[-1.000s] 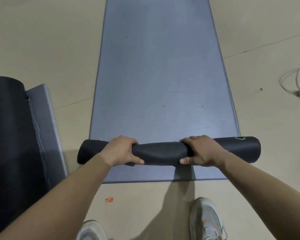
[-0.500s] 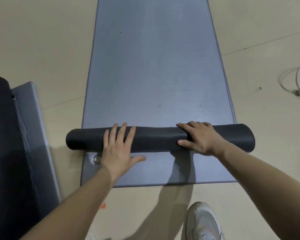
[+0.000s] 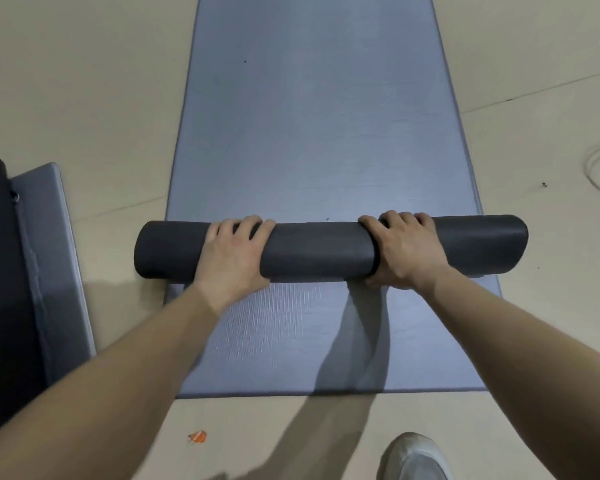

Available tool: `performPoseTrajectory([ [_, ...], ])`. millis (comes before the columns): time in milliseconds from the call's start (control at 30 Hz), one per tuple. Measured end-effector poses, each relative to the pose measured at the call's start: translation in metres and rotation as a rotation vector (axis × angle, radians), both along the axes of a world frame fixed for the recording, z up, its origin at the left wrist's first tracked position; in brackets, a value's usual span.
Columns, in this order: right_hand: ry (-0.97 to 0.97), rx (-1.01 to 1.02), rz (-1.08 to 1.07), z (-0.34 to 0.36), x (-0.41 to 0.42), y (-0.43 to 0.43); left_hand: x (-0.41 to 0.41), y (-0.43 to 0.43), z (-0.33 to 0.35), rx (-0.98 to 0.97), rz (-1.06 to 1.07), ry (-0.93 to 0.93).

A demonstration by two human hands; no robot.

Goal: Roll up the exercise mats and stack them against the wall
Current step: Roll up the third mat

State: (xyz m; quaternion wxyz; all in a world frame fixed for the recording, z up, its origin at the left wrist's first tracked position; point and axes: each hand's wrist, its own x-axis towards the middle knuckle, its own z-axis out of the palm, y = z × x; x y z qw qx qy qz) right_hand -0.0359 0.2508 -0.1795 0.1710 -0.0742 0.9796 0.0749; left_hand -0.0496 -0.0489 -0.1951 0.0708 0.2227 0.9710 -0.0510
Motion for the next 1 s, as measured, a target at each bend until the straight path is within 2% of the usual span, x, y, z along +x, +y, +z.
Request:
performPoseTrajectory([
  [100,-0.143,-0.032,-0.02,0.017,0.003,-0.003,-0.001,0.001,0.023,-0.011,0.0,-0.133],
  [200,-0.378,-0.124,-0.028,0.031,0.031,-0.011,0.025,-0.009,0.046,-0.01,-0.005,-0.398],
  [233,-0.398,-0.144,-0.034,0.031,0.047,-0.014,0.035,-0.012,0.049,-0.02,-0.016,-0.473],
  [267,-0.358,-0.147,-0.039,0.029,0.066,-0.018,0.041,-0.014,0.052,-0.03,-0.014,-0.544],
  [400,0.044,-0.076,-0.03,0.01,0.128,-0.03,0.021,-0.009,0.065,-0.032,0.095,-0.743],
  [467,-0.036,-0.147,-0.066,0.015,0.111,-0.029,0.025,-0.008,0.067,-0.019,0.15,-0.626],
  [533,-0.227,-0.251,-0.133,0.026,0.072,-0.02,0.047,-0.009,0.066,0.026,0.24,-0.323],
  [600,-0.347,-0.286,-0.15,0.038,0.047,-0.017,0.079,-0.011,0.064,-0.02,0.232,-0.171],
  [667,-0.236,-0.256,-0.11,0.038,0.051,-0.023,0.082,-0.013,0.053,-0.078,0.183,-0.17],
  [767,0.086,-0.098,-0.036,0.02,0.088,-0.039,0.044,-0.018,0.038,-0.021,0.141,-0.173],
  [833,0.198,-0.062,-0.025,0.008,0.078,-0.039,0.019,-0.02,0.035,-0.005,0.115,-0.194],
  [900,0.149,-0.077,0.003,0.008,0.043,-0.033,0.007,-0.021,0.032,-0.01,0.082,-0.211],
  [1000,-0.01,-0.086,0.021,0.016,0.004,-0.026,0.004,-0.019,0.023,-0.017,-0.006,-0.091],
])
